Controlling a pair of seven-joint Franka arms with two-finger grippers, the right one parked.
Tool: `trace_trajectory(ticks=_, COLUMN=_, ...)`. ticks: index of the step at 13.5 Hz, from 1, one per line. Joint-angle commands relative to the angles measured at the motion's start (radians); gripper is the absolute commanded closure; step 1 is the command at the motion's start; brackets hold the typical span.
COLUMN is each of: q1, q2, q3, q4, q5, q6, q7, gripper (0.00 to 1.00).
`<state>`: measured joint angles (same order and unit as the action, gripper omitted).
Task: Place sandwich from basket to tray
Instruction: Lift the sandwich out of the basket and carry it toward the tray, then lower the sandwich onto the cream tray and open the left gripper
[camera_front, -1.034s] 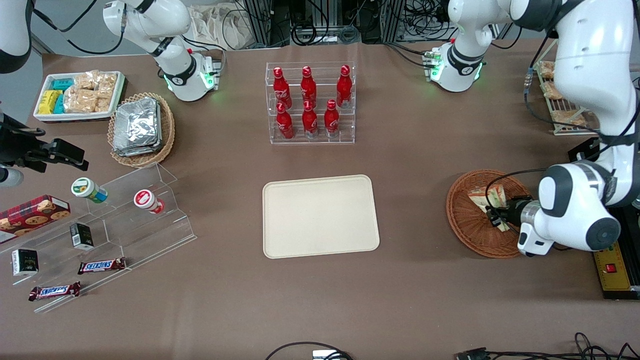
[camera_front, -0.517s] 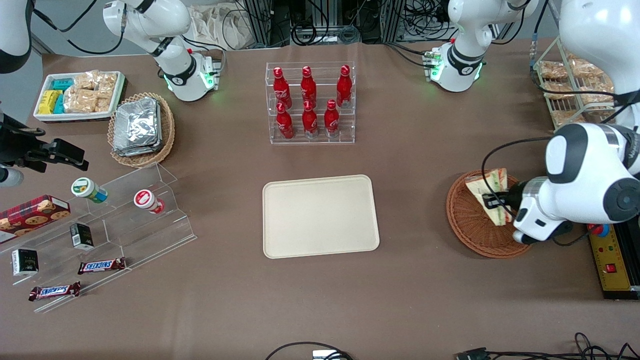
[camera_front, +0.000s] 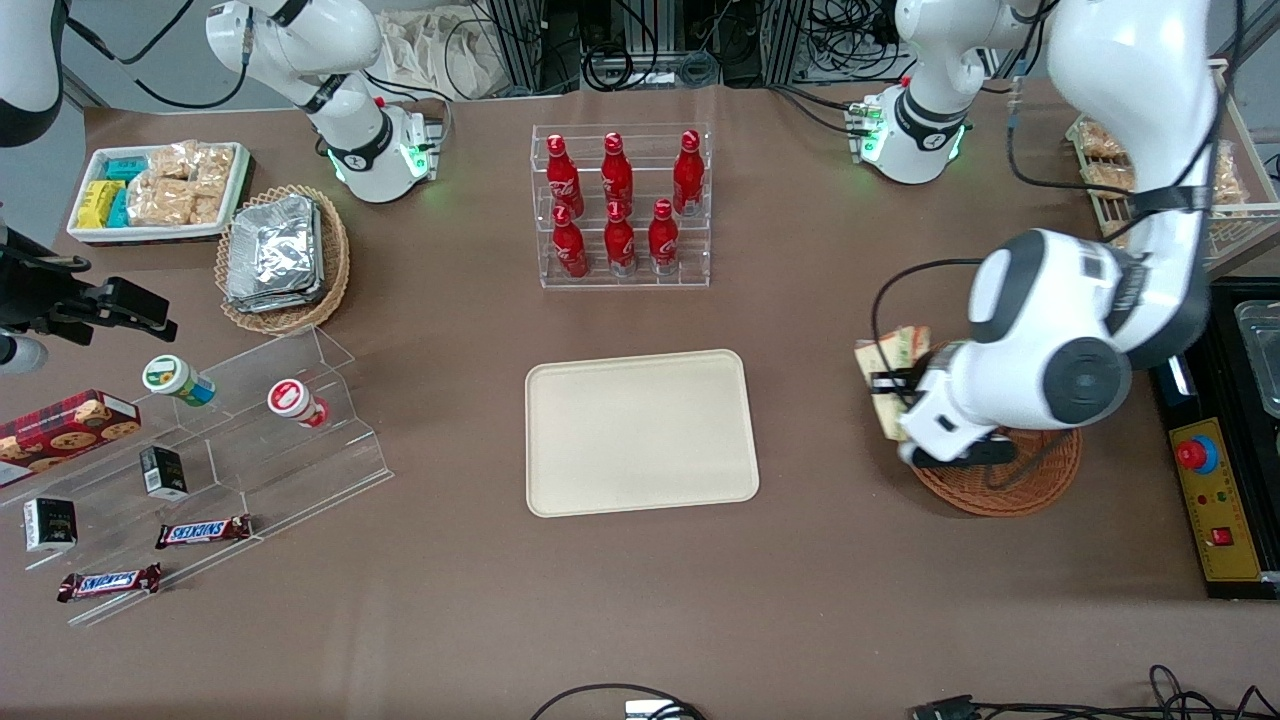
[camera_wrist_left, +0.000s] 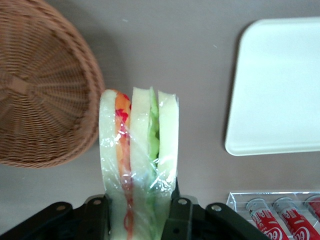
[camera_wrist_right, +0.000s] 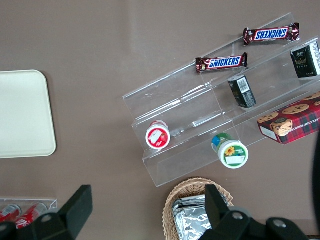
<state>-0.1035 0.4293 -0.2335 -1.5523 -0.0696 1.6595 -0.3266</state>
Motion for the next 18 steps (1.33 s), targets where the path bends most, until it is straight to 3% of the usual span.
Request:
trace_trajectory(ticks=1, q1=-0.071, q2=0.058, q3=0.007, q4=0.052, q5=-0.001, q6=0.031, q7=-0.078, gripper=0.60)
trace_trajectory(ticks=7, q1=-0.211, q2=0.167, q3=0.007, q4=0.078, q5=0.002, q6=0.196, q7=-0.245, gripper=0.60)
trace_trajectory(ticks=18, q1=-0.297, q2=0.276, q3=0.010, q4=0.075, q5=0.027, q6=0.352, q7=-0.305, gripper=0.60)
